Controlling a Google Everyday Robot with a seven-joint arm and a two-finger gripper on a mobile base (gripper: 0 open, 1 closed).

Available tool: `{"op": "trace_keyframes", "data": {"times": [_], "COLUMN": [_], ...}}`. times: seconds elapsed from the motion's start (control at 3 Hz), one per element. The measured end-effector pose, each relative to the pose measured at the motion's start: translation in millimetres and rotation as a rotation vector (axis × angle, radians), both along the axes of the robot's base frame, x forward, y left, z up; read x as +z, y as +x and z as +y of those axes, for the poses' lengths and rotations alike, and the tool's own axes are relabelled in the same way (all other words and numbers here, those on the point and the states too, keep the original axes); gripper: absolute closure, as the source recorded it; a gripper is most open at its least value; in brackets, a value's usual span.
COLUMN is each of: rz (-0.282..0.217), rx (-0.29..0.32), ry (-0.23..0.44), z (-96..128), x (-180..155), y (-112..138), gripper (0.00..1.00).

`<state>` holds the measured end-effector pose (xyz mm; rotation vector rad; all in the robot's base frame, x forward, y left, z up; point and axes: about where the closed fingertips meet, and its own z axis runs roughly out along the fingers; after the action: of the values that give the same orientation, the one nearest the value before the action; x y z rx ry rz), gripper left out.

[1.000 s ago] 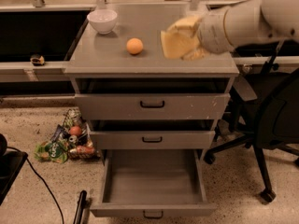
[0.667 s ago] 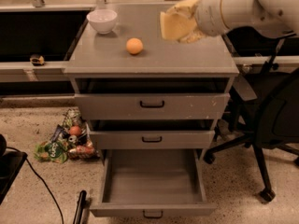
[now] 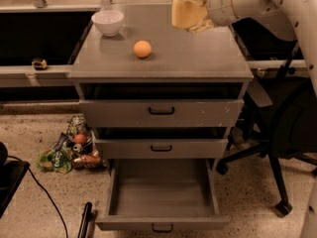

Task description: Pick sponge from bottom drawer and place on counter

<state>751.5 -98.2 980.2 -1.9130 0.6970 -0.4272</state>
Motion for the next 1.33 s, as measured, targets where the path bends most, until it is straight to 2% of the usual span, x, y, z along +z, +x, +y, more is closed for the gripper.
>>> {"op": "trace_keyframes", "data": {"times": [0.33, 0.67, 1.33], "rz": [-0.014, 0.039, 0.283], "rx": [-0.009, -0.056, -0.273], "ry": [0.012, 0.033, 0.170], "z": [-4, -4, -20], "x": [8, -1, -53], "y": [4, 6, 15], "gripper": [1.00, 1.00, 1.00]}}
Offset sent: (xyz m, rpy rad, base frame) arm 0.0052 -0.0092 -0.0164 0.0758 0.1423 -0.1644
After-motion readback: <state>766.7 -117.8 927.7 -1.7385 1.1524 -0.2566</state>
